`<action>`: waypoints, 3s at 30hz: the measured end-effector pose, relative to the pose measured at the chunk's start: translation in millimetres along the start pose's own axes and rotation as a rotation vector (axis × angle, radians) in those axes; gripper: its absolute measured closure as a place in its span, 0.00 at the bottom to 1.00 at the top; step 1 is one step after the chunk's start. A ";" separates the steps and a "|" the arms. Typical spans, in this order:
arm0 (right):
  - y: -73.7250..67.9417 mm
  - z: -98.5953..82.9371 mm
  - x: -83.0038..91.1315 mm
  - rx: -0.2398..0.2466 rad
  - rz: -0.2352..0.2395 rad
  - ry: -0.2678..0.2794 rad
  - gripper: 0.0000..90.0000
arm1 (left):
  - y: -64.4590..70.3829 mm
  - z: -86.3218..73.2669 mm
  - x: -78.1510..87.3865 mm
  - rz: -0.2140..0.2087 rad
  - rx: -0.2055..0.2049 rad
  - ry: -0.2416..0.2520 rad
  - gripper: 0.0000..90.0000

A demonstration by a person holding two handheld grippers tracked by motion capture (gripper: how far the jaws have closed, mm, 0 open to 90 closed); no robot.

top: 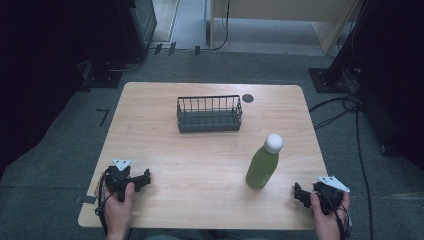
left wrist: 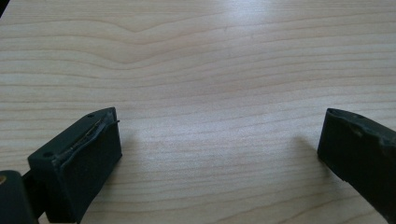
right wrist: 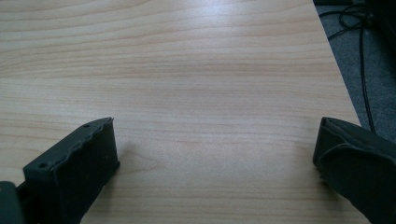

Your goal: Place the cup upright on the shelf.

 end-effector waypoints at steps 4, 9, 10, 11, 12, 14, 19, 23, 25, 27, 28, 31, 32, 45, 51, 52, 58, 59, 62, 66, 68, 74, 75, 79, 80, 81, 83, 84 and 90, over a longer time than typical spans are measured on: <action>-0.7 0.3 -0.1 0.003 0.021 0.002 0.00 | 0.0 0.0 0.0 0.000 0.000 0.000 0.00; -1.5 0.4 3.1 -0.038 0.067 0.018 0.00 | 0.0 0.0 0.0 0.000 0.000 0.000 0.00; -3.1 1.1 4.7 -0.045 0.068 0.019 0.01 | 0.0 0.0 0.0 0.000 -0.001 0.000 0.00; -3.1 1.1 4.7 -0.045 0.068 0.019 0.01 | 0.0 0.0 0.0 0.000 -0.001 0.000 0.00; -3.9 1.5 5.5 -0.040 0.065 0.021 0.02 | 0.0 0.0 0.0 0.000 -0.001 0.000 0.00; -8.0 3.0 7.6 -0.035 0.069 0.023 0.03 | 0.0 0.0 0.0 0.000 -0.001 0.000 0.00; -20.1 7.3 11.5 -0.020 0.103 0.027 0.03 | 0.0 0.0 0.0 0.000 -0.002 0.000 0.00; -30.4 11.5 15.3 -0.012 0.133 0.032 0.03 | 0.0 0.0 0.0 0.000 -0.002 0.000 0.00; -35.2 13.7 17.2 -0.007 0.151 0.038 0.03 | 0.0 0.0 0.0 0.000 -0.002 0.000 0.00; -37.5 14.7 18.2 -0.006 0.157 0.039 0.03 | 0.0 0.0 0.0 0.000 -0.002 0.000 0.00; -41.4 16.7 19.7 -0.002 0.171 0.043 0.03 | 0.0 0.0 0.0 0.000 -0.002 0.000 0.00; -47.6 19.2 22.3 -0.003 0.185 0.046 0.03 | 0.1 0.0 0.0 0.001 -0.001 0.000 0.00; -49.4 20.1 23.3 -0.004 0.190 0.047 0.03 | 0.0 0.0 0.0 0.000 -0.002 0.000 0.00; -77.2 30.1 34.2 0.021 0.286 0.056 0.02 | 0.0 0.0 0.0 0.000 -0.001 0.000 0.00; -90.6 33.9 38.2 0.036 0.338 0.067 0.02 | 0.0 0.0 0.0 0.000 -0.001 0.000 0.00; -94.7 34.8 38.4 0.035 0.345 0.069 0.02 | 0.0 0.0 0.0 0.000 -0.001 0.000 0.00; -108.3 39.8 37.7 0.042 0.361 0.090 0.03 | 0.1 0.1 -0.1 0.001 0.001 0.001 0.00; -110.8 41.0 37.9 0.042 0.362 0.097 0.05 | 0.1 0.1 -0.1 0.000 0.000 0.001 0.00; -116.8 44.4 38.4 0.044 0.368 0.132 0.06 | 0.1 0.1 -0.1 0.000 0.000 0.001 0.00; -121.1 47.6 37.6 0.043 0.376 0.152 0.07 | 0.1 0.1 -0.1 0.001 0.001 0.001 0.00; -126.0 51.4 36.0 0.040 0.370 0.160 0.08 | 0.0 0.1 -0.1 0.000 0.000 0.001 0.00; -135.2 58.7 33.2 0.042 0.375 0.187 0.11 | 0.1 0.1 -0.1 0.001 0.001 0.001 0.00; -136.5 59.9 32.5 0.045 0.377 0.194 0.12 | 0.1 0.1 -0.1 0.000 0.000 0.001 0.00; -140.5 64.1 30.3 0.038 0.376 0.205 0.13 | 0.1 0.1 -0.1 0.000 0.000 0.001 0.00; -141.0 65.1 30.0 0.035 0.375 0.207 0.13 | 0.1 0.1 -0.1 0.000 0.000 0.001 0.00; -141.5 66.4 29.7 0.032 0.374 0.215 0.14 | 0.1 0.1 -0.1 0.001 0.000 0.001 0.00; -142.2 68.4 29.5 0.022 0.373 0.228 0.14 | 0.1 0.1 -0.1 0.001 0.000 0.001 0.00; -142.3 69.7 29.5 0.014 0.374 0.234 0.15 | 0.1 0.1 -0.1 0.000 0.000 0.002 0.00; -143.5 74.9 31.6 0.010 0.372 0.261 0.18 | 0.1 0.1 -0.1 0.001 0.001 0.002 0.00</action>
Point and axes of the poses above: each handheld gripper's, and its own axes: x roughly backward along the jaws, z roughly out of its top, y roughly to its right, the point moved 2 cm from there along -x, roughly forward along the jaws, and after that the axes turned 14 degrees about y, right-handed, at the moved point
